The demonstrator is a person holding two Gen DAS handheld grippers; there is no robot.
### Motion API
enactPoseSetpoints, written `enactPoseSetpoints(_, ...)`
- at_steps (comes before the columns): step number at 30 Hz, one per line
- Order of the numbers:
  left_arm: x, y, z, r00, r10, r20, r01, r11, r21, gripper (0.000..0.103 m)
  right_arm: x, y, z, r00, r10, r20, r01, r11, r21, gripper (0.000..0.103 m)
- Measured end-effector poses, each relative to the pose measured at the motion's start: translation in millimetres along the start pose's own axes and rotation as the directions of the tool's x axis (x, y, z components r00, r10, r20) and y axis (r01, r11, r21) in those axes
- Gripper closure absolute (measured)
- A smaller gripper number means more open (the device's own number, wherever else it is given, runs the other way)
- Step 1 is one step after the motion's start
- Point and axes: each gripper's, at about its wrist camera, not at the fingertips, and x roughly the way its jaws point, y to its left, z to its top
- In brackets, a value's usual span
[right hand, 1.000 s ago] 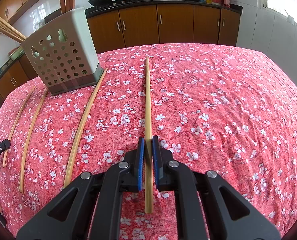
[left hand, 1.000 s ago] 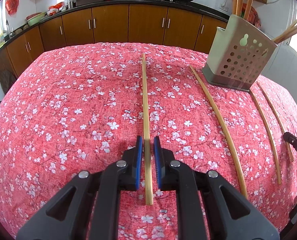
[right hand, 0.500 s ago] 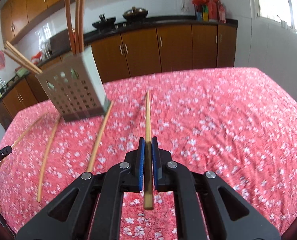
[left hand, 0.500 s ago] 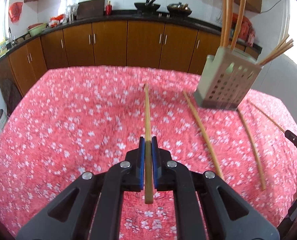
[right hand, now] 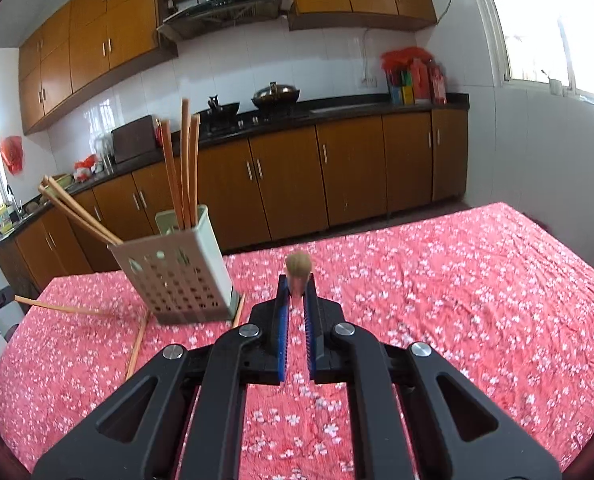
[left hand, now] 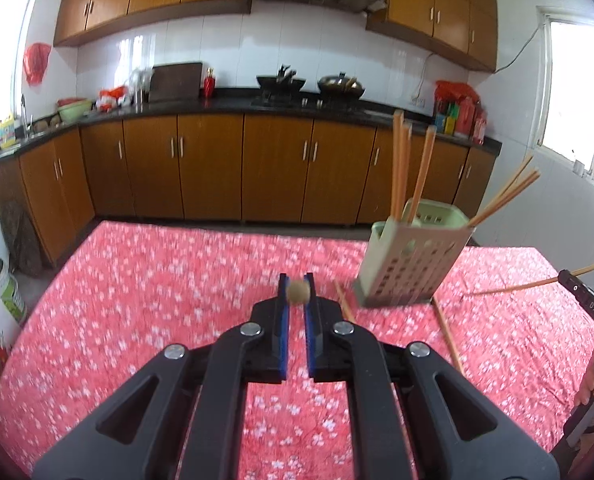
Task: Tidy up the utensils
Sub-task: 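Lift both chopsticks upright over the utensil holder with both grippers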
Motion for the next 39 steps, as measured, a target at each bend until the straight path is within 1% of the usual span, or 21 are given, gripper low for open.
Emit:
enactPoseSetpoints(7,-11,-8,19,0.999,-0.018,0.051,0.017,1.000,0.020,0.095,-7,2,7,0.999,0.001,0.032,-0.001,1.000,0.004,0.095)
enactPoseSetpoints(11,-24,-15,29,0.995,-0.043,0.086,0.040,0.998,0.039,0.095,-18,7,20,0.997,0.027,0.074,-0.028,1.000,0.003,0.095)
enactPoseSetpoints(15,-36,-25,41,0.989,-0.082,0.122,0.076,0.996,0.051,0.095,-34,16,38,0.989,0.080,0.127,-0.081,0.997,0.003,0.095)
enactPoseSetpoints(21,-51,-46,60,0.973,-0.160,0.167,0.151,0.986,0.065,0.095,-51,37,58,0.969,0.149,0.196,-0.148,0.989,-0.019,0.095)
enactPoseSetpoints(27,-58,-65,73,0.955,-0.222,0.198,0.209,0.974,0.083,0.095,-58,52,71,0.951,0.192,0.241,-0.185,0.981,-0.049,0.095)
enactPoseSetpoints(33,-60,-74,91,0.938,-0.246,0.245,0.235,0.969,0.074,0.095,-58,61,83,0.936,0.222,0.274,-0.213,0.975,-0.061,0.095)
enactPoseSetpoints(37,-55,-78,106,0.929,-0.235,0.287,0.228,0.972,0.059,0.095,-55,67,93,0.924,0.230,0.305,-0.221,0.973,-0.062,0.095)
enactPoseSetpoints(39,-49,-79,112,0.928,-0.225,0.297,0.222,0.974,0.045,0.095,-51,69,98,0.920,0.228,0.319,-0.220,0.974,-0.062,0.095)
